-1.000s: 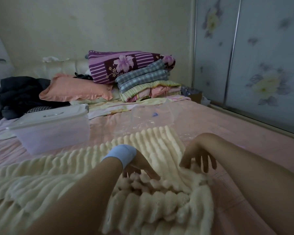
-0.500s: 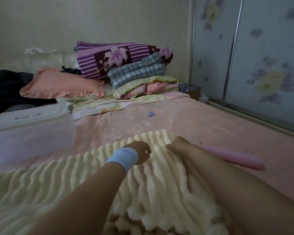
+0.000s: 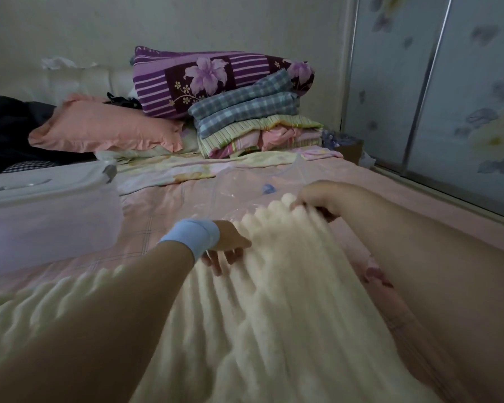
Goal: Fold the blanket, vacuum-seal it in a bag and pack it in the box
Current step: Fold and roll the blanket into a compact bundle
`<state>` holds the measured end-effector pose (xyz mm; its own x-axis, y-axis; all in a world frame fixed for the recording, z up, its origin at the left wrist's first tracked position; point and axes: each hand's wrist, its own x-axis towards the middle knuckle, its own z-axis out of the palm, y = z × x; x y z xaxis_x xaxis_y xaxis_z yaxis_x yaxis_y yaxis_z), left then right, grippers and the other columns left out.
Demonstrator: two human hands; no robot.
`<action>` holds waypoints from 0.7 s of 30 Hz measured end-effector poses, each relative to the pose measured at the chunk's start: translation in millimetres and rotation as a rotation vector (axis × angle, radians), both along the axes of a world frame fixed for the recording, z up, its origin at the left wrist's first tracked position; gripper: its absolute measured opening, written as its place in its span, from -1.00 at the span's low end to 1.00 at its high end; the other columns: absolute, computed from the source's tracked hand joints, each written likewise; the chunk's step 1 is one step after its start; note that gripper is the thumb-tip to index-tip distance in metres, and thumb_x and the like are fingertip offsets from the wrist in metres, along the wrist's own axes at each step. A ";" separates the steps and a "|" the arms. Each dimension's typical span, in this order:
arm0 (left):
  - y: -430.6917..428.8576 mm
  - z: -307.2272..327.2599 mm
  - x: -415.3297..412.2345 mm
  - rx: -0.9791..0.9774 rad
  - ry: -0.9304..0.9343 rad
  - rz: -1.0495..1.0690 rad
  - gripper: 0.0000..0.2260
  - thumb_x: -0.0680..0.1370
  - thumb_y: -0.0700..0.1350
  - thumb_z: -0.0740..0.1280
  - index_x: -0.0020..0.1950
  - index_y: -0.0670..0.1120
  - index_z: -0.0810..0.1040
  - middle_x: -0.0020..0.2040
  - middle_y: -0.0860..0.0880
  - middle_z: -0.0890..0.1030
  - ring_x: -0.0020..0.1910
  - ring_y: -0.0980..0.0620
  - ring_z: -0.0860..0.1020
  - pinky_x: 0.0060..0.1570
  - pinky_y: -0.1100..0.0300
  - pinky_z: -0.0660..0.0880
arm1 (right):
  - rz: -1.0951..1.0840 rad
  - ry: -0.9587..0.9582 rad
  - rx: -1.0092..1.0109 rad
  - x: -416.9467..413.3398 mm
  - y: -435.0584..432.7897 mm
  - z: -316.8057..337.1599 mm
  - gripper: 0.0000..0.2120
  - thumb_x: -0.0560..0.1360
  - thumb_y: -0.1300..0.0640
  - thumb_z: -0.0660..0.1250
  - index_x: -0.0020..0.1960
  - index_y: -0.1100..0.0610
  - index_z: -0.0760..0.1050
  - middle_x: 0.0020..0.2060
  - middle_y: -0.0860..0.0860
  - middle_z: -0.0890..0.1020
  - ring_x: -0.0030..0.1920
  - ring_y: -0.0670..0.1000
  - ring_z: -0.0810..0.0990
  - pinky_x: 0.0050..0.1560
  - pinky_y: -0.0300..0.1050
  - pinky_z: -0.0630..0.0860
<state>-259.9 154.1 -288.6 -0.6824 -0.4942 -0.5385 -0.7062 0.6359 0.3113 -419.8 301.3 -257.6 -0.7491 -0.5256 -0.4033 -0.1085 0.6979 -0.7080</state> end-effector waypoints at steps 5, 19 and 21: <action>-14.0 35.3 -8.3 0.182 -0.011 0.032 -0.37 0.44 0.28 0.35 0.42 0.01 0.36 0.35 0.02 0.44 0.28 -0.22 0.48 0.30 -0.26 0.35 | -0.431 -0.042 -0.622 -19.5 -26.2 -15.3 -0.66 0.54 0.09 0.42 0.27 0.16 0.53 -0.02 0.09 0.65 -0.06 0.12 0.64 0.06 0.06 0.64; -33.3 -89.7 5.2 -0.458 -0.042 -0.058 -0.07 0.44 0.45 0.18 0.54 0.14 -0.32 0.54 -0.04 -0.39 0.51 -0.27 -0.32 0.48 -0.22 -0.11 | 0.342 1.043 -0.109 49.2 -14.6 -124.1 -0.62 0.65 -0.15 0.01 0.39 -0.06 0.30 0.52 0.11 0.17 0.41 0.16 0.33 0.24 0.17 0.41; -23.9 -76.9 9.5 -0.478 0.010 -0.064 -0.09 0.48 0.34 0.25 0.55 0.12 -0.31 0.55 -0.04 -0.36 0.54 -0.23 -0.25 0.48 -0.19 -0.04 | 0.166 0.965 -0.062 62.5 -2.2 -124.4 -0.57 0.58 -0.12 0.05 0.38 0.02 0.29 0.39 0.12 0.32 0.29 0.18 0.42 0.16 0.14 0.45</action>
<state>-250.4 130.2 -365.5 -0.7236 -0.6416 -0.2544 -0.6594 0.7515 -0.0198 -357.3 299.1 -382.0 -0.6567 -0.6539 0.3756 -0.7537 0.5855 -0.2984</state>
